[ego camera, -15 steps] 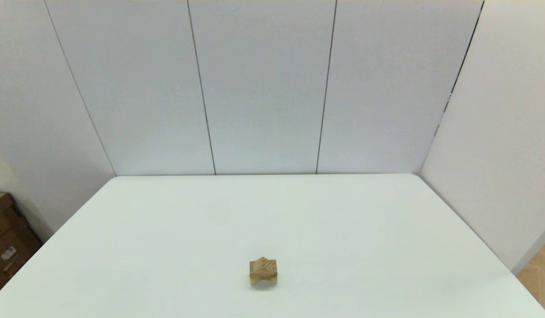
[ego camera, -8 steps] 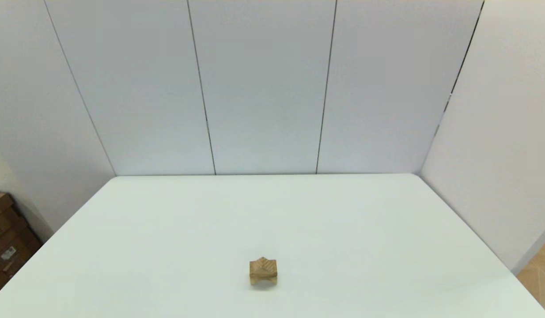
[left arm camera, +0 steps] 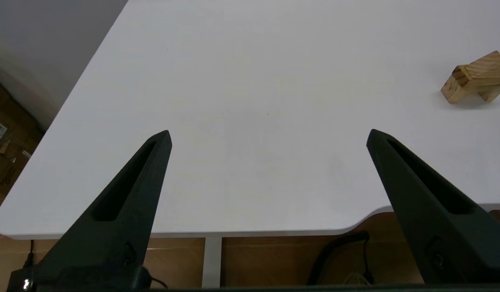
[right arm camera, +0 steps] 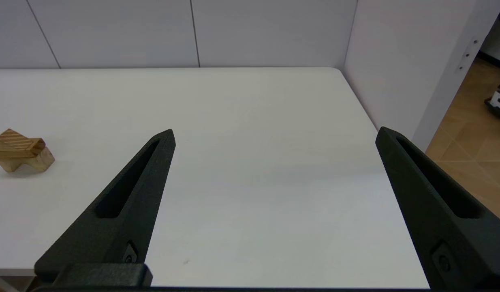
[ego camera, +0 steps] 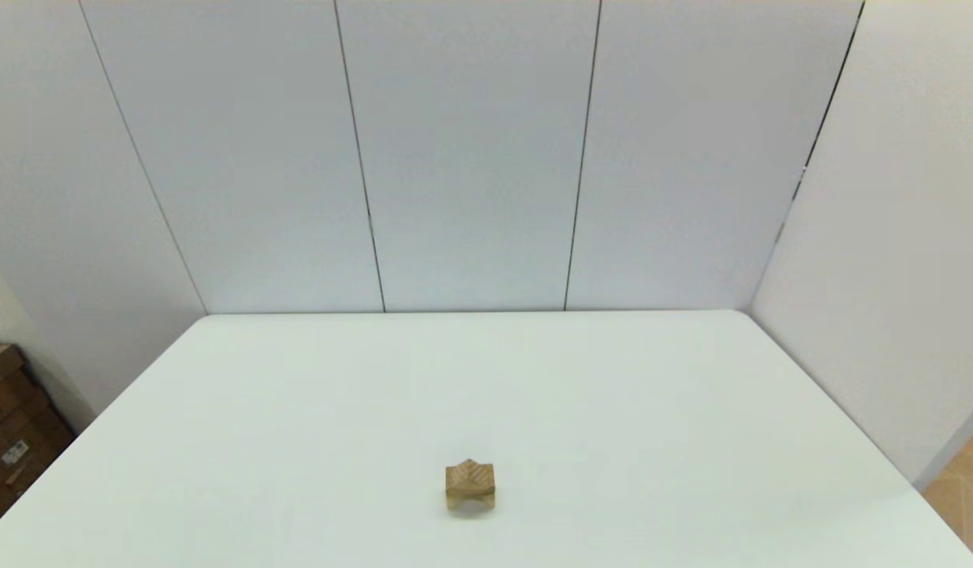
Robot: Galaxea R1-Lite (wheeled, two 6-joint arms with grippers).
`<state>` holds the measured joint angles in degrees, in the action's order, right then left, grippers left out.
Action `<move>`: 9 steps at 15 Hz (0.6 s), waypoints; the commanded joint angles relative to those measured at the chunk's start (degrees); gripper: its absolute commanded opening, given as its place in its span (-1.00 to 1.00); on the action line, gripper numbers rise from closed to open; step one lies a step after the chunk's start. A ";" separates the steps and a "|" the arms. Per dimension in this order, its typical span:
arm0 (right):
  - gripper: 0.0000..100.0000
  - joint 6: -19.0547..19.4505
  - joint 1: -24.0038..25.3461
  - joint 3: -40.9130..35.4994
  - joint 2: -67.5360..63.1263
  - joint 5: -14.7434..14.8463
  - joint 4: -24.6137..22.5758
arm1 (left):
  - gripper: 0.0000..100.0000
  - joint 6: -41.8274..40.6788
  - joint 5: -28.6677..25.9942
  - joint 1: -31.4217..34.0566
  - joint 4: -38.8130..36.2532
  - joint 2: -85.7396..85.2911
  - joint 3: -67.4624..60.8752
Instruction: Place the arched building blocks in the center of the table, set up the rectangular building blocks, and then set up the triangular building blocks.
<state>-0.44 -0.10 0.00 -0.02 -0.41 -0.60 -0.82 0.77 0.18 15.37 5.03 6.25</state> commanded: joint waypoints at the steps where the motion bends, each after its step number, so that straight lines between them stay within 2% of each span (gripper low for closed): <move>1: 1.00 0.00 0.01 0.00 0.02 -0.02 -0.02 | 1.00 -0.06 -0.06 0.08 0.10 -3.54 -0.01; 9: 1.00 0.00 0.01 0.00 0.02 -0.02 -0.02 | 1.00 0.38 0.02 0.08 0.10 -5.03 -0.19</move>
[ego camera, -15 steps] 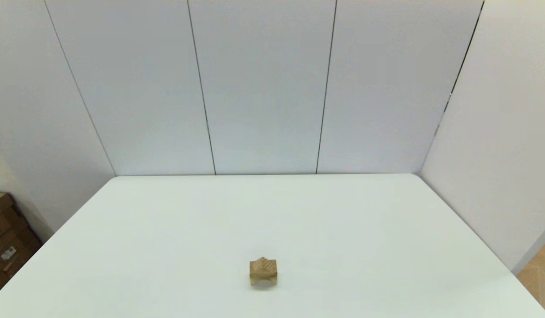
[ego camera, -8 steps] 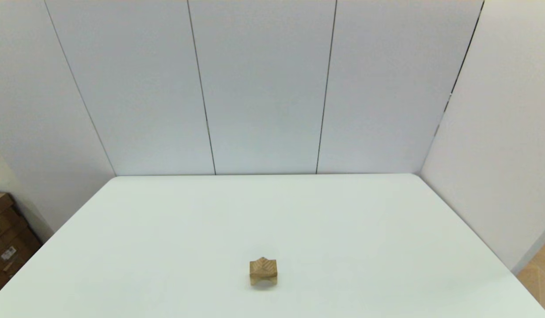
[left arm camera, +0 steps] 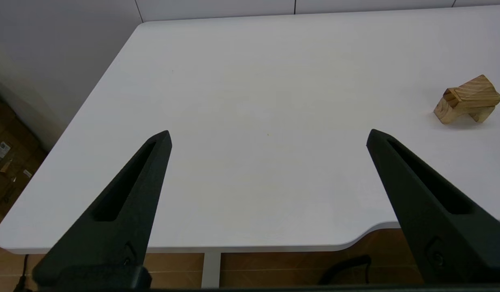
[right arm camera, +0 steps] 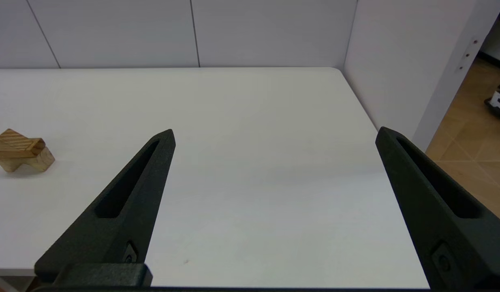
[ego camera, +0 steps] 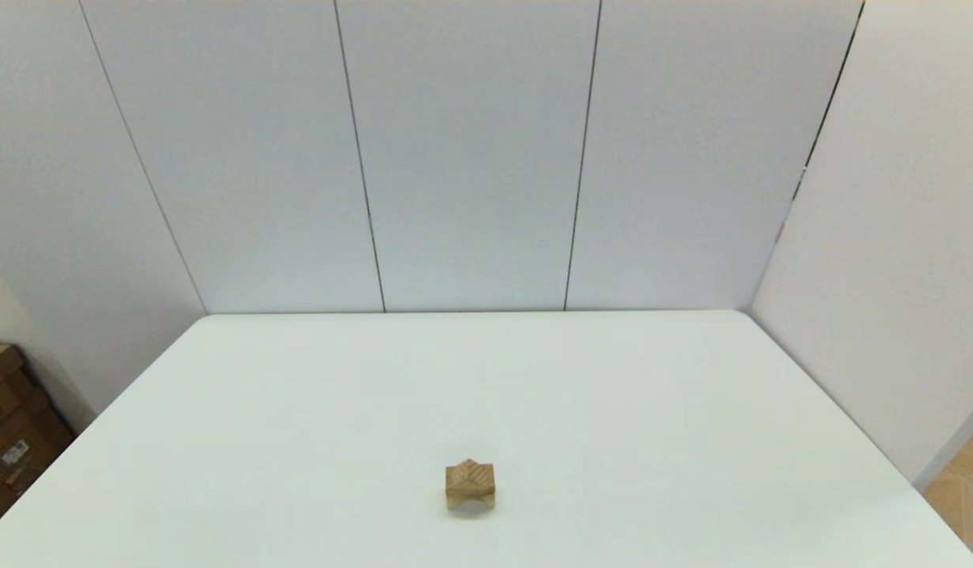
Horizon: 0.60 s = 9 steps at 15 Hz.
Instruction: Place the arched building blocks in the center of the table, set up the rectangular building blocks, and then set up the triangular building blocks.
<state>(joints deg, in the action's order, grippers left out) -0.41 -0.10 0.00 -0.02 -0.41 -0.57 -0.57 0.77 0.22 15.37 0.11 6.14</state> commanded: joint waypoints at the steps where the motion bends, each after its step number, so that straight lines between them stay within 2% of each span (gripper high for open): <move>1: 1.00 -0.02 0.01 0.00 0.02 -0.02 -0.04 | 1.00 0.22 0.11 0.04 0.01 -0.11 -0.17; 6: 1.00 -0.02 0.01 0.00 0.02 -0.02 -0.04 | 1.00 2.15 0.29 0.04 -1.93 -0.11 -0.78; 9: 1.00 -0.02 0.01 0.00 -0.06 -0.02 -0.04 | 1.00 2.07 0.02 0.04 -7.90 -0.11 -2.89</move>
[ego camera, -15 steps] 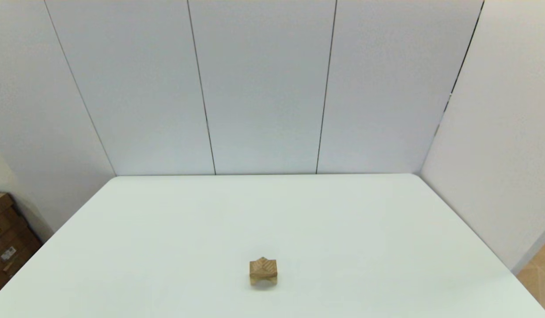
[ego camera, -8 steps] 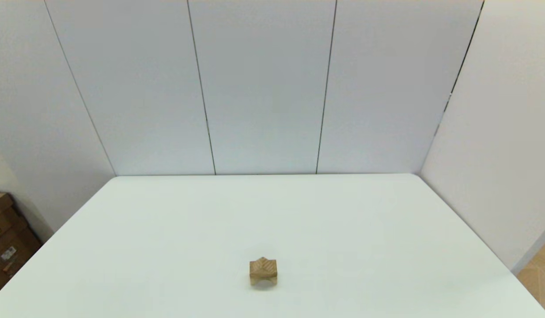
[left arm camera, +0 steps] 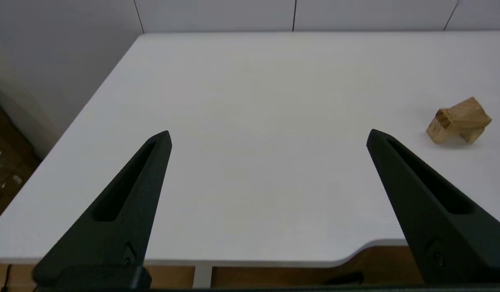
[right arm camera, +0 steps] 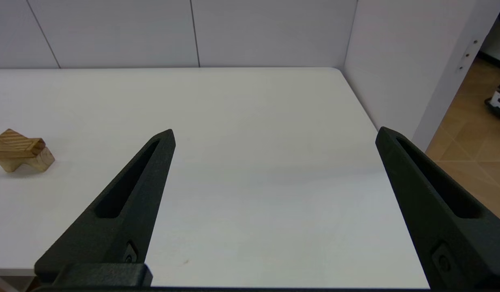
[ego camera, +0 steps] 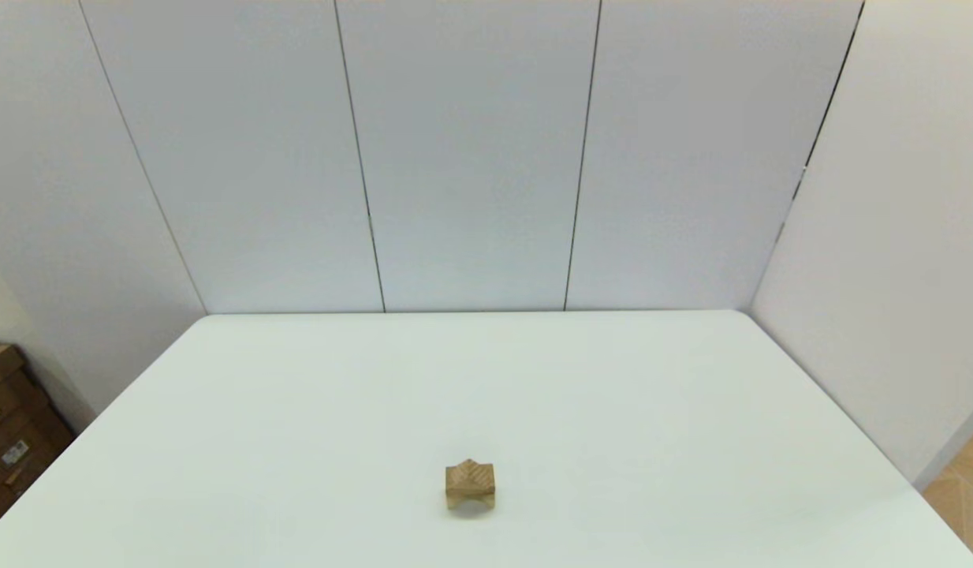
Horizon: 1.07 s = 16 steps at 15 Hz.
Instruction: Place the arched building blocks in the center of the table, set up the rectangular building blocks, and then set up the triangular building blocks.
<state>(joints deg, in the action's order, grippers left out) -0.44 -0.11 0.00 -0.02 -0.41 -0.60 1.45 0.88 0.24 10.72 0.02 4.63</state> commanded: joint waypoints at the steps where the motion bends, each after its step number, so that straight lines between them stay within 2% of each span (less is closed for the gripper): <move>1: 1.00 0.00 0.02 0.00 0.02 -0.02 -0.02 | 1.00 0.40 -0.09 0.02 -3.24 -0.02 -1.47; 16: 1.00 0.00 0.02 0.00 0.02 -0.02 -0.02 | 1.00 0.83 0.00 0.02 -3.33 0.06 -1.47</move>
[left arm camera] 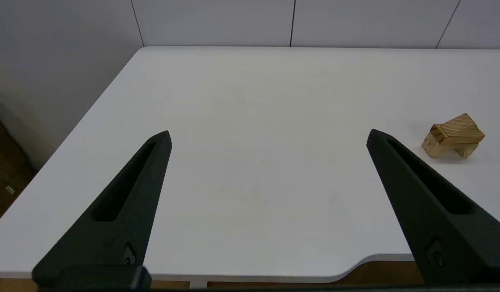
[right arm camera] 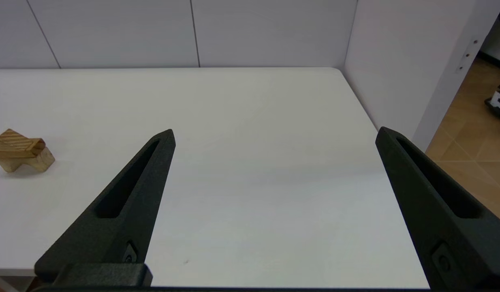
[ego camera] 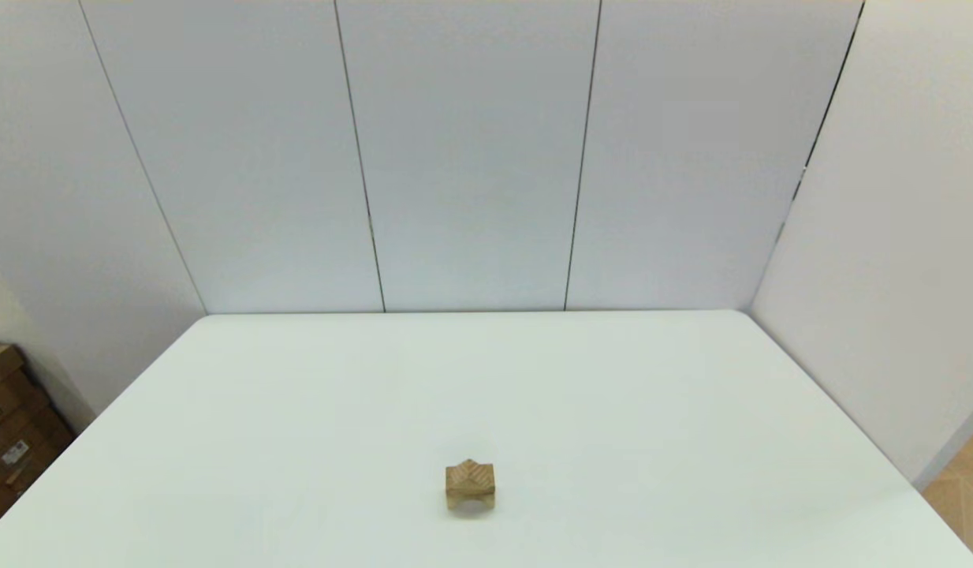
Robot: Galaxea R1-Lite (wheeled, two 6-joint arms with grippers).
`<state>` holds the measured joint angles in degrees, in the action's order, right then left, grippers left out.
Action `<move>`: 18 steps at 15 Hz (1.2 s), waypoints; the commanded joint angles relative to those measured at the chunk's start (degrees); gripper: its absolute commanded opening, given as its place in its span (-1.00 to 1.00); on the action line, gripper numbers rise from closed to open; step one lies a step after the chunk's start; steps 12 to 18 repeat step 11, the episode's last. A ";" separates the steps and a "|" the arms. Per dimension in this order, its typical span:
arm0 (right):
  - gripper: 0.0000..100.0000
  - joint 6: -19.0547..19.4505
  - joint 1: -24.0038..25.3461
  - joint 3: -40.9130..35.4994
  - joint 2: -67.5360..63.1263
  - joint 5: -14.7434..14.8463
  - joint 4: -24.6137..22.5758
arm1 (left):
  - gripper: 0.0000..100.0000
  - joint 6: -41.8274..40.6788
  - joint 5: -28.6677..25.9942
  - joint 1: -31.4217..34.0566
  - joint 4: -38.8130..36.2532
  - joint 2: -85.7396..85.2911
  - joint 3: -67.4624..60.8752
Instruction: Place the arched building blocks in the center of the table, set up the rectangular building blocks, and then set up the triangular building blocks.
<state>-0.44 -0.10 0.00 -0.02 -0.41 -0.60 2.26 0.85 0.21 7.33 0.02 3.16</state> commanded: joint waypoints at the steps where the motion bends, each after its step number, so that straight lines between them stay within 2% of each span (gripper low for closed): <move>1: 1.00 0.00 0.01 0.00 0.02 -0.02 -0.02 | 1.00 0.03 0.03 0.06 0.06 -0.02 0.01; 18: 1.00 0.00 0.01 0.00 0.02 -0.02 -0.02 | 1.00 0.03 0.03 0.06 0.06 0.06 0.01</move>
